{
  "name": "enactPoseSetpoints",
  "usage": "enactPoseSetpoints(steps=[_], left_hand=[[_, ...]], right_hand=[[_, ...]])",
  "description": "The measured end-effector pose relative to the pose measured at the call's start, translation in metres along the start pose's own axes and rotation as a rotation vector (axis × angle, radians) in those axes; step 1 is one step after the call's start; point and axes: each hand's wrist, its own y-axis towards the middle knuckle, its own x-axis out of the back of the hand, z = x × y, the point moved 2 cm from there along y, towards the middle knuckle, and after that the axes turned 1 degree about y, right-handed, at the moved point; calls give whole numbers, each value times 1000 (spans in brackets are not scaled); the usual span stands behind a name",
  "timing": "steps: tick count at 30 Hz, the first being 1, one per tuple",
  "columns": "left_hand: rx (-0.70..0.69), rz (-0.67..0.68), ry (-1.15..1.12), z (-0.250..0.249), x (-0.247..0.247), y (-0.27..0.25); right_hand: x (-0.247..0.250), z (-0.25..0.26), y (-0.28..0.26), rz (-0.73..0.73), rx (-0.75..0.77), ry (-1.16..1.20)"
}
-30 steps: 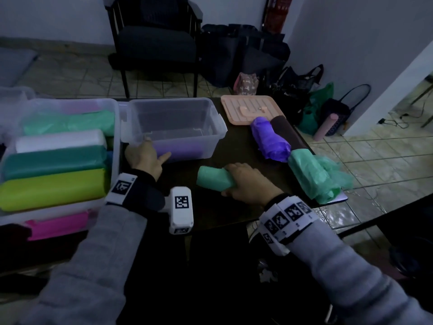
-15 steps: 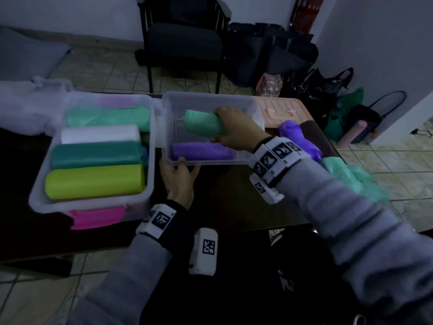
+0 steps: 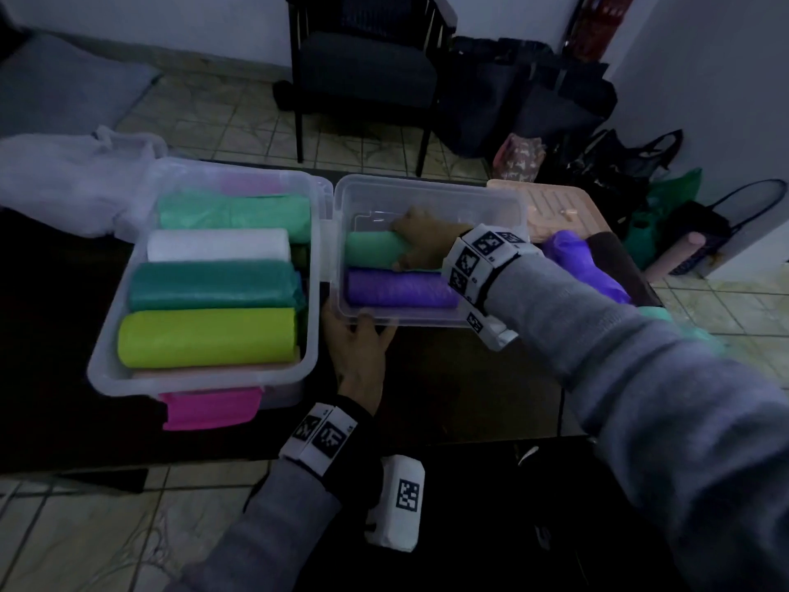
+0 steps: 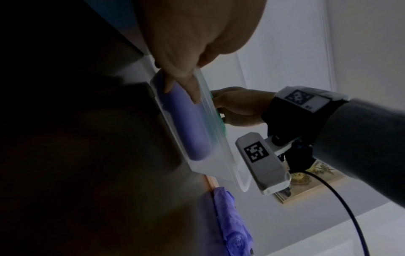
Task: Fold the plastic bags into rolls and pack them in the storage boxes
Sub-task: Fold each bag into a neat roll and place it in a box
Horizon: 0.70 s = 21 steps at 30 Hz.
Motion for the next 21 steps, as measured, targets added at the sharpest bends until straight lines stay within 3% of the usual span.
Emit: enactPoseSetpoints(steps=[7, 11, 14, 21], left_hand=[[0, -12, 25, 2, 3, 4], [-2, -5, 24, 2, 3, 4], [-5, -1, 26, 2, 3, 4], [-4, -16, 43, 1, 1, 5]], right_hand=[[-2, -1, -12, -156, 52, 68], [-5, 3, -15, -115, 63, 34], [-6, 2, -14, -76, -16, 80], [-11, 4, -17, -132, 2, -1]])
